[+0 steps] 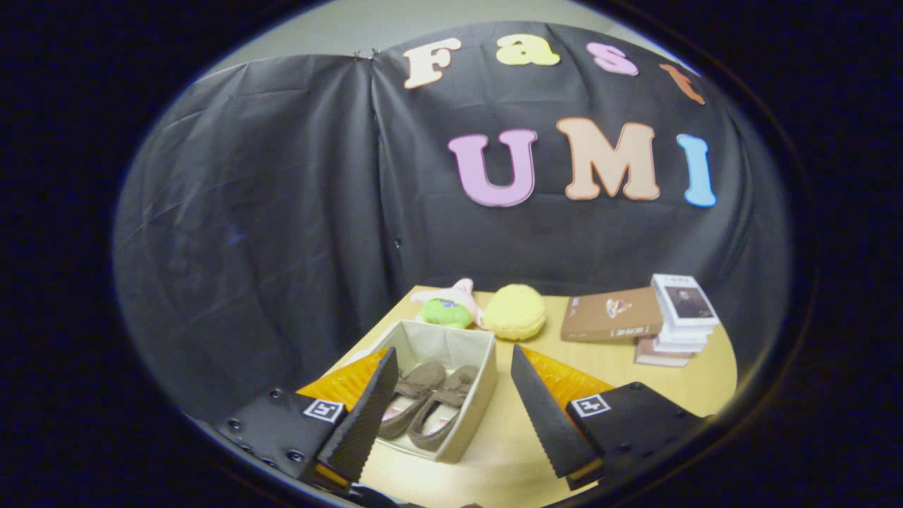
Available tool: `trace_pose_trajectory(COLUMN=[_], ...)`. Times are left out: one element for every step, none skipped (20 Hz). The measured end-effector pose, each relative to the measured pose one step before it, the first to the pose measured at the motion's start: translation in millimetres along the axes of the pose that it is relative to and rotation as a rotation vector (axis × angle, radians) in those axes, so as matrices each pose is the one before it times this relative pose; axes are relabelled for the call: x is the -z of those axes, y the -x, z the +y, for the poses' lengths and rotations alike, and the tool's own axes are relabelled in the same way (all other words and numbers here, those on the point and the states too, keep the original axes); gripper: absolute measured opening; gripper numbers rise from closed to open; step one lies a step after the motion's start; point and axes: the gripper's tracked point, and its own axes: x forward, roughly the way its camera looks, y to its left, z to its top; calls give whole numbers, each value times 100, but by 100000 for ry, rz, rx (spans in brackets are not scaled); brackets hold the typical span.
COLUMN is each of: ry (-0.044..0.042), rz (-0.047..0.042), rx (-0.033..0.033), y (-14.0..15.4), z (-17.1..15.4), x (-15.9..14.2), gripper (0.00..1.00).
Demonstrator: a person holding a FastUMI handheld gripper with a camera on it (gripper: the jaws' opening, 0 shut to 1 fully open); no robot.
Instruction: Open the storage box then place both shoes into the box .Put the left shoe in first, then the right shoe, with the right side of both shoes facing outward in a uniform manner.
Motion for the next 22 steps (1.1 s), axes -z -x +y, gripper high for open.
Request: trace_pose_trajectory(ry=[1304,508,204,54,515,1094,692,444,-58,-631,-813,-985,-353,13,260,774,667,482,58,-236,24,156], rz=[-3697,-4265,-4031,-3860,-2980,-1754,-1725,-1088,-1944,-2358,-1785,-2173,-1047,-954,-907,-995,-1859,-896,-761,-777,-350,-355], rx=[1717,2226,1423,1329,1790,2371,3033,2395,2661,2247,2104,1931,1634,1758,2100,1832,2160,1065,788,587,791,864], y=[1163,1150,1246,1134,1149,971,906,815,748,851,597,571,555,404,381,341,308,341,231,321,192,250], z=[-1015,-1207,-1010,-1040,-1491,-1460,-1533,-1466,-1195,-1296,-1182,-1189,-1140,-1163,-1077,-1024,-859,-716,-433,-541,-425,-497], x=[-538,-817,-768,-793,-509,-557,-261,-146,-432,-469,-370,-417,-100,-270,-216,-332,-446,-265,-72,-183,-277,-18], gripper=[100,100,100,100,100,100,100,100,100,100,100,100,100,100,100,100,100,100,100,100,100,100])
